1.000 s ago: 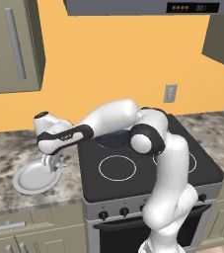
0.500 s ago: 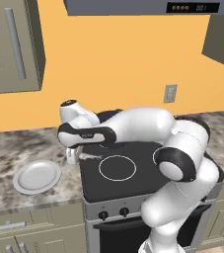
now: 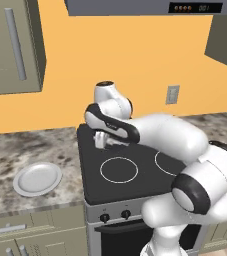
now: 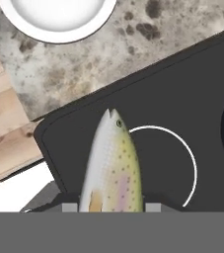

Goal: Retrieve the frozen meat and place it in the pot on a burner. Then turn the burner on.

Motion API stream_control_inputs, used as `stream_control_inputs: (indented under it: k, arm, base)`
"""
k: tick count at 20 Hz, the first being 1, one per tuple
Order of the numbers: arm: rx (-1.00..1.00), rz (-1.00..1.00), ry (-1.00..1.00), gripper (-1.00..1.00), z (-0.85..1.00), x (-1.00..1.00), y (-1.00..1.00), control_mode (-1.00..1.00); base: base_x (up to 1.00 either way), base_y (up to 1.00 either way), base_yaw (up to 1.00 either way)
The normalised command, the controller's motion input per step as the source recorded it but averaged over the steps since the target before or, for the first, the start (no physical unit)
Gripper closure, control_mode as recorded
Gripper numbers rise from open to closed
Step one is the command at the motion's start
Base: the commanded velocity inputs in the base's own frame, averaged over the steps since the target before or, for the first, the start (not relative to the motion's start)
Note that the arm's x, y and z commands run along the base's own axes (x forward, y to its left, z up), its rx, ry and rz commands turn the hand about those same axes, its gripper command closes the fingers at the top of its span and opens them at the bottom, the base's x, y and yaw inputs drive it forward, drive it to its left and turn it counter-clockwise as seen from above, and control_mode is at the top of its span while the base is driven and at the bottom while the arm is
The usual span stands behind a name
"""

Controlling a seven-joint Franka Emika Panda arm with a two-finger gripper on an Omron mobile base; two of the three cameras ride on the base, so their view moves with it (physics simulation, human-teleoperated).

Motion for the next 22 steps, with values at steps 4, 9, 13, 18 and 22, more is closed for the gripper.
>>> stream_control_inputs:
  k: [4, 9, 13, 18, 22]
  arm:
    - [0.00, -0.08, 0.00, 1.00, 0.74, 0.39, -0.84, -1.00]
    - [-0.03, -0.07, 0.08, 1.00, 0.29, 0.64, -0.69, -1.00]
    - [-0.12, -0.07, 0.06, 1.00, 0.11, 0.77, -0.33, -1.00]
    - [-0.16, -0.09, 0.07, 1.00, 0.00, 0.82, -0.10, -1.00]
    - [-0.02, 0.00, 0.00, 1.00, -0.20, 0.60, -0.04, -1.00]
  base:
    - [0.00, 0.00, 0.00]
    - [0.00, 0.00, 0.00]
    - [0.00, 0.00, 0.00]
    - [0.00, 0.00, 0.00]
    - [0.00, 0.00, 0.00]
